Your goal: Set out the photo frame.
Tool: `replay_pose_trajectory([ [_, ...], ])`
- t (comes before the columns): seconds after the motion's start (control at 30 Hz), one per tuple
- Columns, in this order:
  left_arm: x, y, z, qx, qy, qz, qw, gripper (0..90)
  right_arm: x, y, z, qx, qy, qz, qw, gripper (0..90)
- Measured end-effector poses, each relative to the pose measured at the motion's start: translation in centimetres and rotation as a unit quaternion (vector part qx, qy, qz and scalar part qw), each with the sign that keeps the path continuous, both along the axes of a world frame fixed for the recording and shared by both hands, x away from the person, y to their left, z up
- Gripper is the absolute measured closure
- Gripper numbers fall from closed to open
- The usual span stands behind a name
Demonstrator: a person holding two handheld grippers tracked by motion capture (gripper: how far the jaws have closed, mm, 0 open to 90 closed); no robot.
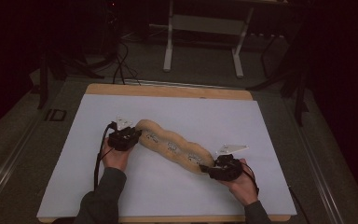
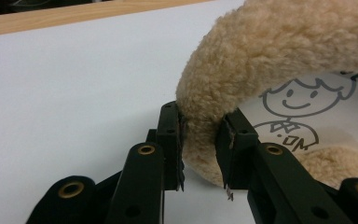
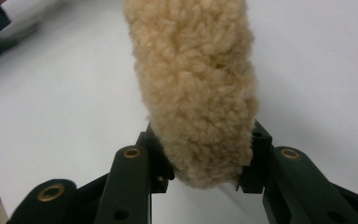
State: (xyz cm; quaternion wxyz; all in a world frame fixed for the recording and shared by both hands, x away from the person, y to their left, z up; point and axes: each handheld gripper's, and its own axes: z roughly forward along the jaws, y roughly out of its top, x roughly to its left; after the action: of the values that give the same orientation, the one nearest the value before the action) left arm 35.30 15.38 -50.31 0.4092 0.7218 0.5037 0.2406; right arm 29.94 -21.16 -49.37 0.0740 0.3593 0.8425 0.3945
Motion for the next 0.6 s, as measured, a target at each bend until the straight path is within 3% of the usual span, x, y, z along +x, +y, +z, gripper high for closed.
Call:
replay_pose_trajectory([
  [0.27, -1.4, 0.0, 0.3, -0.009, 0.004, 0.012, 0.9999, 73.2, 0.2, -0.6, 0.7, 0.007, -0.016, -0.021, 0.9996, 63.9],
  [0.6, -3.2, -0.4, 0.2, -0.010, -0.011, 0.018, 0.9997, 73.2, 0.4, -0.7, 1.1, -0.019, -0.048, -0.058, 0.9970, 64.3],
])
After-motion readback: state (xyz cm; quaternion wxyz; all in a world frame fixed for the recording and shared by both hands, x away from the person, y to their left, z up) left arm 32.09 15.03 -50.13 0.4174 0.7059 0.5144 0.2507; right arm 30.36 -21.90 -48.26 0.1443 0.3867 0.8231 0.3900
